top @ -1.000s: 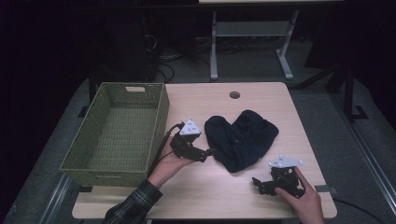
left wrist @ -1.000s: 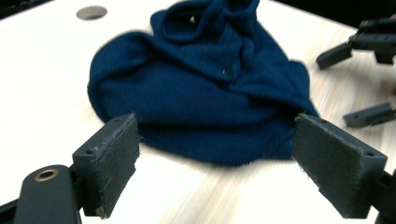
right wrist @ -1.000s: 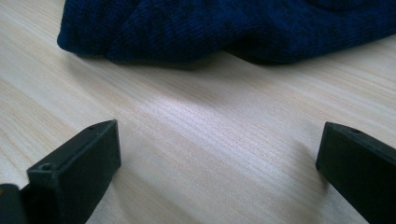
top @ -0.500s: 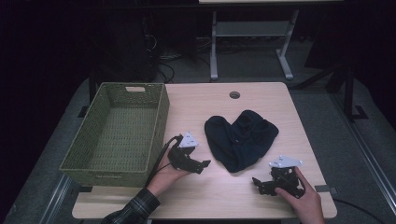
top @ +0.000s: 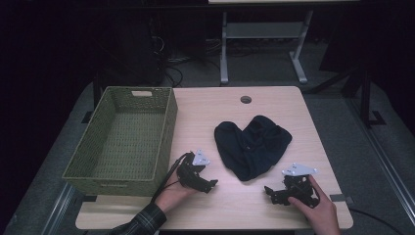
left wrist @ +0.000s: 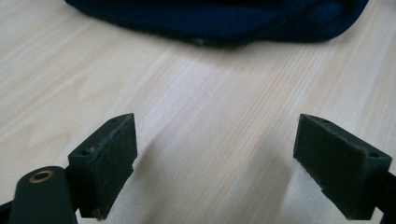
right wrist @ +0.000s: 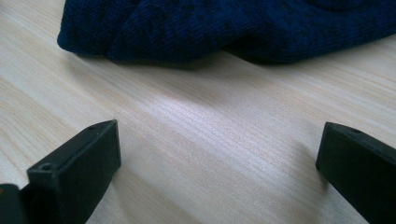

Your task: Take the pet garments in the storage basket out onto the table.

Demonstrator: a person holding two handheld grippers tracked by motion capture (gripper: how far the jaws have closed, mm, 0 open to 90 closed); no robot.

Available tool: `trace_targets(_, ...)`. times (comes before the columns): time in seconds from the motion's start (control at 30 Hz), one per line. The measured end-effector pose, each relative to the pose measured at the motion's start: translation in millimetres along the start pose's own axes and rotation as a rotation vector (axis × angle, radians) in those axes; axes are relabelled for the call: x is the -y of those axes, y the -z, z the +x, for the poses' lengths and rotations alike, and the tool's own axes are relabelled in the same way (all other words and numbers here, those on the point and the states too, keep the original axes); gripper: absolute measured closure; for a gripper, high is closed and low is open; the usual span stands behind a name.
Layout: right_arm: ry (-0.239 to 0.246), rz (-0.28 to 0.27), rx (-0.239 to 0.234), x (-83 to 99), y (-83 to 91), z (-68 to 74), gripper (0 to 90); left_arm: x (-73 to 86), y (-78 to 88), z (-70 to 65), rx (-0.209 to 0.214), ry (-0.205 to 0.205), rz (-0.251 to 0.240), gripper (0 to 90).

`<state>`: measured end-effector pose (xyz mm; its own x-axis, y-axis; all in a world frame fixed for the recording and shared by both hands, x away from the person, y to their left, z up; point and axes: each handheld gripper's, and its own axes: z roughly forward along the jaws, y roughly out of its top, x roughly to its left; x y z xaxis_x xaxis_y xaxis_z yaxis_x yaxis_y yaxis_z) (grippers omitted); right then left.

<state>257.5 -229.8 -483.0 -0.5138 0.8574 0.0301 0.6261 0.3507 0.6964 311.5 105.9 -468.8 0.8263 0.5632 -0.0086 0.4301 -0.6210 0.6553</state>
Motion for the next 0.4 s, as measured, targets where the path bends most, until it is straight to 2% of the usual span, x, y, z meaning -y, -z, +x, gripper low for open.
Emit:
trace_targets(0.03,0.000,0.000,0.000,0.0,0.0,0.0,0.0,1.3,-1.2,-0.5,0.006,0.008,-0.003,12.9)
trace_targets(0.13,0.000,0.000,0.000,0.0,0.0,0.0,0.0,5.3,-1.9,-2.3,-0.002,-0.008,-0.034,12.7)
trace_targets(0.23,-0.001,0.001,0.000,0.1,0.1,0.0,0.0,12.1,-2.0,-2.3,0.000,-0.006,-0.087,12.6)
trace_targets(0.4,0.001,0.000,-0.001,0.3,0.2,-0.1,0.0,13.7,-0.6,-3.6,-0.008,0.000,-0.088,12.8)
